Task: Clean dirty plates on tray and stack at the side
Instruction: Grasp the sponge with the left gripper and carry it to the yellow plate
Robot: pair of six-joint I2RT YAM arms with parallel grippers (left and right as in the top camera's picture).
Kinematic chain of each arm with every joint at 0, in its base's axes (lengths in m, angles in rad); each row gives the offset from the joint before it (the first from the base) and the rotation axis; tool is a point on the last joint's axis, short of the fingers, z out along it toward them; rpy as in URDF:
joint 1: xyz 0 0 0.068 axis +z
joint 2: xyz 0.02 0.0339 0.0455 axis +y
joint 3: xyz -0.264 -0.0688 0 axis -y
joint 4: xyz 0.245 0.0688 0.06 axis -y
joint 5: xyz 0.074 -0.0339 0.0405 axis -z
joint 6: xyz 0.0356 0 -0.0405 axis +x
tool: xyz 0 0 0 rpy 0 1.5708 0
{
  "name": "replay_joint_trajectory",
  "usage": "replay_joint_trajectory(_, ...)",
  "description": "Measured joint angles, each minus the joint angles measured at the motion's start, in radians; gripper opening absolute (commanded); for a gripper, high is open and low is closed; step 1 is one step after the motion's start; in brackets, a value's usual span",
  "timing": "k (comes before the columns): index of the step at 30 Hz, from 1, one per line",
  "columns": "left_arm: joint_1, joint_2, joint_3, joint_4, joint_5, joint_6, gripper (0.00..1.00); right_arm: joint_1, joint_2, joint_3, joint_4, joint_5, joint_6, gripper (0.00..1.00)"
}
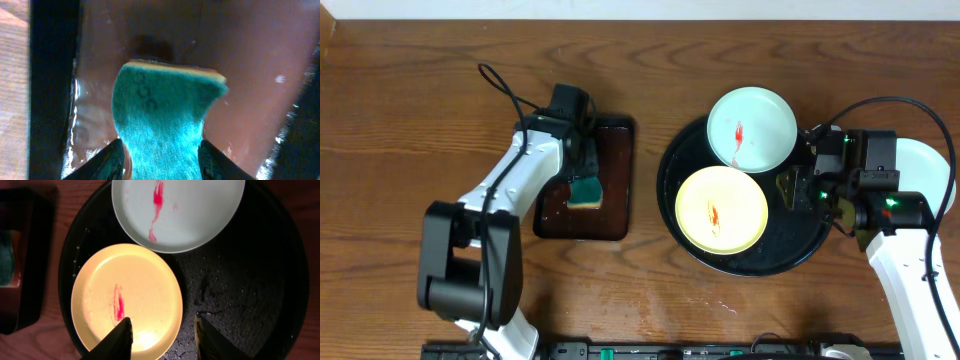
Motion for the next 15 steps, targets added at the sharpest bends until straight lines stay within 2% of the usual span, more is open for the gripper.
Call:
replay_joint_trajectory(4,0.0,0.066,-0.009,0.011,0.003,-0.006,0.08,0.0,0.002,0.0,-0.016,0.017,0.003,0.42)
replay_joint_trajectory(10,0.0,0.071,-0.005,-0.001,0.024,-0.003,0.07,0.0,0.051,0.0,-0.033,0.087,0.043,0.42)
replay_joint_trajectory(15,0.0,0.062,0.046,-0.149,0.032,-0.003,0.08,-0.002,0.133,0.0,-0.023,0.101,0.06,0.39)
